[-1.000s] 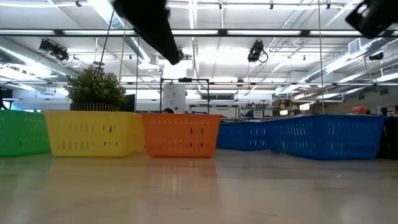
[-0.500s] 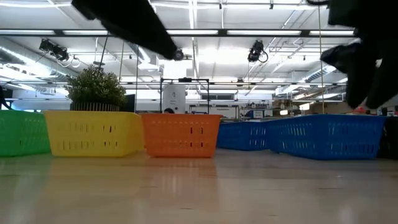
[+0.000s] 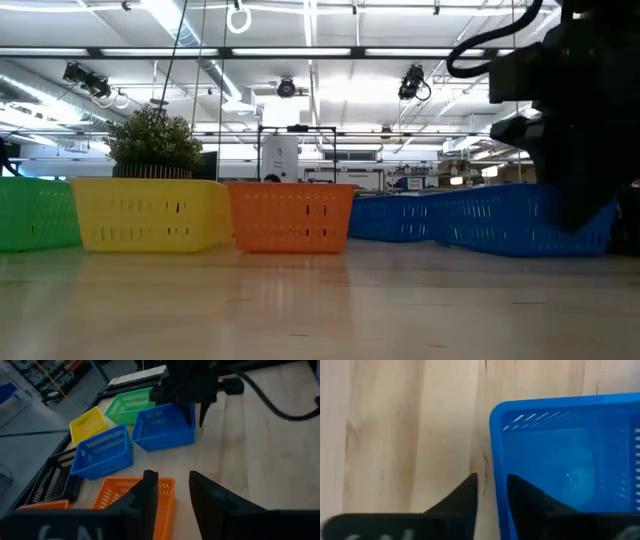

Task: Stack baskets by color
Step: Adjust the bottom blue bin

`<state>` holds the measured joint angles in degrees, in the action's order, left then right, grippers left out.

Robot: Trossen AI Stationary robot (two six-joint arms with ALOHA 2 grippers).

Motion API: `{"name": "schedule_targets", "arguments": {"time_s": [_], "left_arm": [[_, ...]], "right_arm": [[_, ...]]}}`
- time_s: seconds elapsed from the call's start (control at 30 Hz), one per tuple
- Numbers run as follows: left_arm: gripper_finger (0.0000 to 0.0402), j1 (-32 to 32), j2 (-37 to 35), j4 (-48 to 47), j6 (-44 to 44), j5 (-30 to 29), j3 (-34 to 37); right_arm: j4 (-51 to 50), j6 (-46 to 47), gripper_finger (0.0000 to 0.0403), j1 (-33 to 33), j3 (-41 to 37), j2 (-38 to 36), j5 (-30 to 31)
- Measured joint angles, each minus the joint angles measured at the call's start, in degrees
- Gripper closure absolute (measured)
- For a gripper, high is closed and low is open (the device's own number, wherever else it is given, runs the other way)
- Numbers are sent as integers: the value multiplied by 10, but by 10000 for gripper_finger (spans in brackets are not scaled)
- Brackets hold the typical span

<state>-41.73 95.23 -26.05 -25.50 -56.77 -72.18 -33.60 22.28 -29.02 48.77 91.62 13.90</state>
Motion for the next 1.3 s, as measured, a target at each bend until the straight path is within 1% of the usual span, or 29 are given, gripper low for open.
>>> {"name": "schedule_targets", "arguments": {"time_s": [0.13,0.17,0.27,0.4,0.53,0.73,0.87,1.0,1.13,1.3], "left_arm": [[285,-23,-19,-50,-61,-13,0],[285,-29,-20,-63,-74,-19,0],[285,-46,-21,-79,-102,-41,0],[285,-60,-21,-83,-114,-54,0],[285,-63,-21,-81,-115,-59,0],[285,-69,-21,-82,-127,-61,0],[285,-73,-21,-81,-130,-60,0],[285,-73,-21,-81,-133,-60,0],[285,-73,-21,-81,-133,-60,0],[285,-72,-21,-82,-133,-60,0]], "right_arm": [[26,3,383,-11,0,-4,2],[28,4,392,-17,4,-8,2],[34,4,391,-37,43,-8,1],[50,-31,397,-57,111,3,2],[47,-39,398,-44,156,20,-1],[33,-33,400,-5,177,60,-35],[24,-36,400,25,177,90,-27],[25,-43,400,57,178,105,-1],[20,-48,398,94,178,106,-5],[21,-89,388,123,178,105,-5]]}}
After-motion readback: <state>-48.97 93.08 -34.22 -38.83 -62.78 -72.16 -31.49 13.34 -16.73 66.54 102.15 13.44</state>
